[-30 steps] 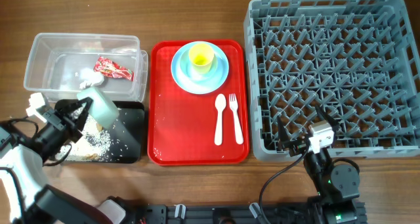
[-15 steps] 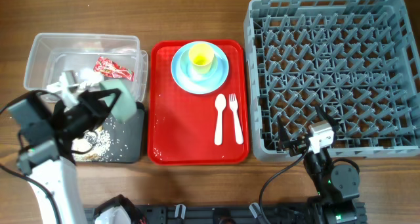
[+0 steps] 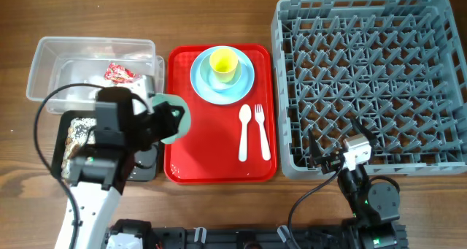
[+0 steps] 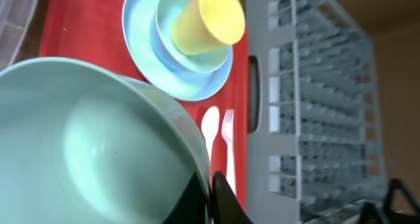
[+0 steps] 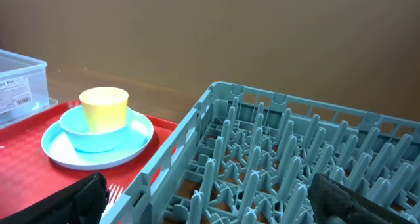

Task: Sort waste into correct bins and load items into the dishwasher rack
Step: 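Raise the emptied green bowl and swing it right toward the red tray, then lower the green bowl onto the red tray and open the left gripper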

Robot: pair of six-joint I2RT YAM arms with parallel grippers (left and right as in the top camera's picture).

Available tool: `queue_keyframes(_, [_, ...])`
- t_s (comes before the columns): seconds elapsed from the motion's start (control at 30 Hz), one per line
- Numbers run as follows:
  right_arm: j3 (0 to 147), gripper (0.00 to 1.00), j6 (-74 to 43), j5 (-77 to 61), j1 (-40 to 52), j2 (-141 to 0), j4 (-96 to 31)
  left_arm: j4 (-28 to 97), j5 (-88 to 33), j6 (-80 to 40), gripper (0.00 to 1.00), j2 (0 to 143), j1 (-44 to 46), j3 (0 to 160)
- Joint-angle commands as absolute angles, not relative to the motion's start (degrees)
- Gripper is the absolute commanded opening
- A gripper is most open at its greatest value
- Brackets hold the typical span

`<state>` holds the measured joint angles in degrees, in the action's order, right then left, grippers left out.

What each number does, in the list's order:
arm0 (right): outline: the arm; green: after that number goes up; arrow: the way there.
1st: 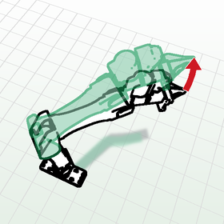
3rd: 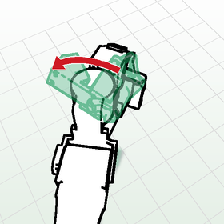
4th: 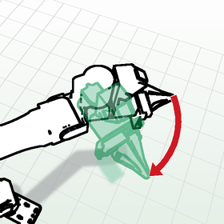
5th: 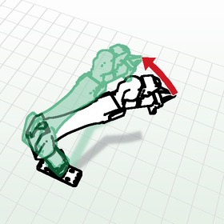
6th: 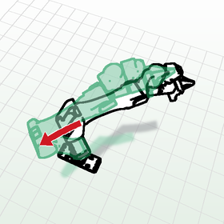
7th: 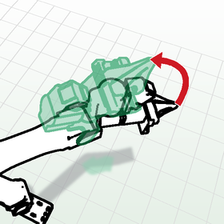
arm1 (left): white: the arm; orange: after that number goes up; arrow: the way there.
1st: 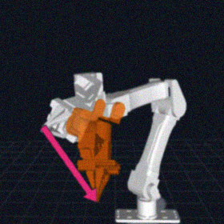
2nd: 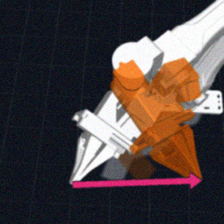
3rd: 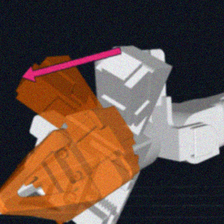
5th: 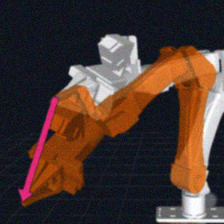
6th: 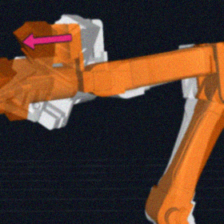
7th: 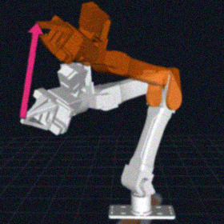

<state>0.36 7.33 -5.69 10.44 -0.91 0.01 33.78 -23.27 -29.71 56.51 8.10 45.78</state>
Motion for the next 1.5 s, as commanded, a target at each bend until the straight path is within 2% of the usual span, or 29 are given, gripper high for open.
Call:
queue_keyframes(0.0, [0.30,1.00,7.53,-5.34,10.37,-0.80,0.30,33.58,-17.21,-30.96,0.04,57.76,13.04,46.89])
queue_keyframes(0.43, [0.30,1.00,7.51,-5.34,10.37,-0.80,0.30,34.39,-0.36,-32.49,0.04,71.50,33.65,46.89])
queue_keyframes(0.83, [0.30,1.00,7.51,-5.34,10.37,-0.80,0.30,31.83,4.01,-32.42,0.05,83.44,36.16,46.89])
queue_keyframes(0.87, [0.30,1.00,7.51,-5.34,10.37,-0.80,0.30,31.86,3.99,-32.42,0.10,83.44,36.16,46.89])
queue_keyframes(1.07, [0.30,1.00,7.51,-5.34,10.37,-0.80,0.30,31.46,3.99,-32.42,0.72,83.35,36.14,46.89])
queue_keyframes(1.1, [0.30,1.00,7.51,-5.37,10.37,-0.80,0.30,31.03,4.03,-32.40,0.77,83.24,36.10,46.92])
queue_keyframes(1.3, [0.30,1.00,7.51,-5.34,10.37,-0.80,0.30,31.09,4.05,-32.27,0.86,82.72,34.20,50.30])
queue_keyframes(1.47, [0.30,1.00,7.51,-5.34,10.37,-0.80,0.30,32.51,4.19,-31.75,0.87,80.38,29.12,57.76])
